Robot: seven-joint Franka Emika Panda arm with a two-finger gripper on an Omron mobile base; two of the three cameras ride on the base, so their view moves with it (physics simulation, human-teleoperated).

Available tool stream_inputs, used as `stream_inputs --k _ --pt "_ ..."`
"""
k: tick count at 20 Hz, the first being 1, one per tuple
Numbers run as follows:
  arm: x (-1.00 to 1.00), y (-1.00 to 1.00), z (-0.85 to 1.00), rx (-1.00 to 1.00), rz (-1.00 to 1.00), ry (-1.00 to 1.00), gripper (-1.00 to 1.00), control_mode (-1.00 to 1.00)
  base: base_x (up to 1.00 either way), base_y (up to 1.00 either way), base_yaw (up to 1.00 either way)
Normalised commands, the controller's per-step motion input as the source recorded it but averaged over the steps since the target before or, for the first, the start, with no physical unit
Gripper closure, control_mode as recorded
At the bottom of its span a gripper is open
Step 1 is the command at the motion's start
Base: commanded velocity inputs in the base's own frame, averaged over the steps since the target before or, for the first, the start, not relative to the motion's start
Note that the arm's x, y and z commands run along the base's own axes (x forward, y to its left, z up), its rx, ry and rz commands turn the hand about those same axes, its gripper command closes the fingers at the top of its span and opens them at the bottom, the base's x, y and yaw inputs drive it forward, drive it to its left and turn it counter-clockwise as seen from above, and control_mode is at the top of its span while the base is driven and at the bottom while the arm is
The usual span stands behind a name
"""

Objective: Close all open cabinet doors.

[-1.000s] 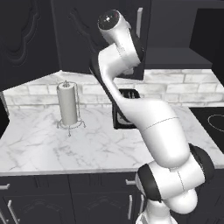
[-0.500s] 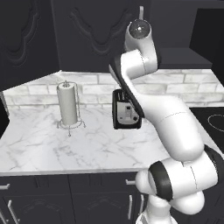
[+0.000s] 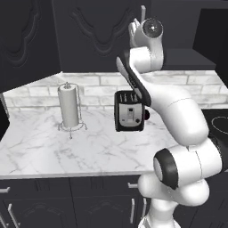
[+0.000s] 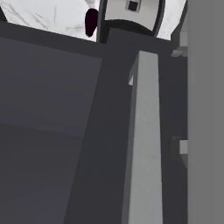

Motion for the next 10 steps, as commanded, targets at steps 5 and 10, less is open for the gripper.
stream_inputs --k 5,10 --pt "0.5 0.01 -0.14 0.0 0.03 0.0 -1.0 -1.0 0.0 0.0 0.0" --pt "-0.05 0.16 -0.24 -0.05 0.09 0.0 -1.0 -1.0 0.0 0.0 0.0"
